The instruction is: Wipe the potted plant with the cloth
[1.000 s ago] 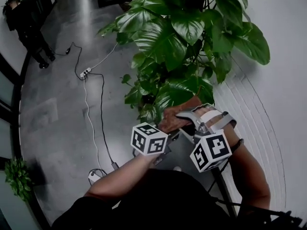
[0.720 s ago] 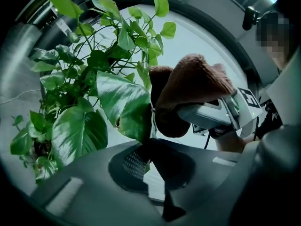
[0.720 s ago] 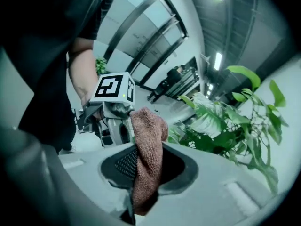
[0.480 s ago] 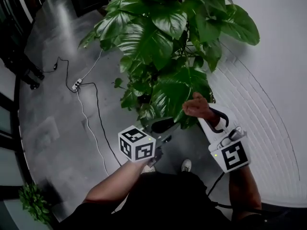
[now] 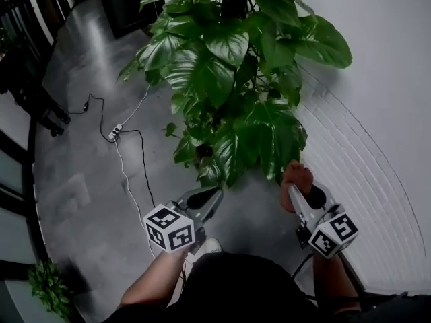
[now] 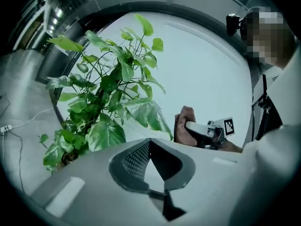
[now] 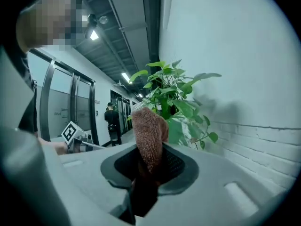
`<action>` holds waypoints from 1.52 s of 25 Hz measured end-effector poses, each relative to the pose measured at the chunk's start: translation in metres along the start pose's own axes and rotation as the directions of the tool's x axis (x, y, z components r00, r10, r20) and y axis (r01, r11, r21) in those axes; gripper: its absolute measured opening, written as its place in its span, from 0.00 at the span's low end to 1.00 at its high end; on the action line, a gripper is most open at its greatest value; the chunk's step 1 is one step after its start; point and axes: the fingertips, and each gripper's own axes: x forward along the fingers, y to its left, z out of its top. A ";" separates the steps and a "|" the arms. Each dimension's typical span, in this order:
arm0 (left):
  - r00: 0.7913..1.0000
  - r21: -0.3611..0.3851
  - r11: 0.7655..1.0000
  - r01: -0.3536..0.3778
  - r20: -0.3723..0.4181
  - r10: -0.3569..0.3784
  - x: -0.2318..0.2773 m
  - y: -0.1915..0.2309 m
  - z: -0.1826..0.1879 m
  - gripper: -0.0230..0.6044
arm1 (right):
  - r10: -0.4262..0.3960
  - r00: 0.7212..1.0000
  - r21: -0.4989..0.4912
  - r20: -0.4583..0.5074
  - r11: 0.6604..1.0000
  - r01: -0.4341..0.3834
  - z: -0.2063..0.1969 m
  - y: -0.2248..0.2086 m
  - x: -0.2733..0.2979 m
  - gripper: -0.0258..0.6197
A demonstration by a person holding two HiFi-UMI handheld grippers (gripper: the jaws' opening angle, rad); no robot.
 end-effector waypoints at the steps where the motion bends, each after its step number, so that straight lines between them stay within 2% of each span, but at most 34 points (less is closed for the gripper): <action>1: 1.000 0.006 1.000 -0.014 0.000 0.014 -0.003 -0.005 -0.002 0.06 | 0.006 1.000 -0.005 0.002 1.000 -0.006 -0.001 0.002 -0.008 0.15; 7: 0.998 0.062 0.996 -0.063 0.010 0.062 0.000 -0.063 -0.010 0.06 | 0.068 0.998 -0.037 0.010 0.997 -0.068 -0.007 0.016 -0.061 0.15; 16: 0.995 0.114 0.989 -0.094 -0.008 0.096 0.002 -0.134 -0.041 0.06 | 0.136 0.991 -0.006 -0.008 0.991 -0.136 -0.033 0.028 -0.121 0.15; 31: 0.986 0.124 0.978 -0.165 -0.016 0.169 -0.003 -0.160 -0.064 0.06 | 0.148 0.989 0.063 -0.030 0.987 -0.146 -0.058 0.014 -0.155 0.15; 38: 0.982 0.129 0.974 -0.184 -0.007 0.186 -0.006 -0.159 -0.064 0.06 | 0.156 0.987 0.036 -0.023 0.987 -0.155 -0.052 0.018 -0.154 0.14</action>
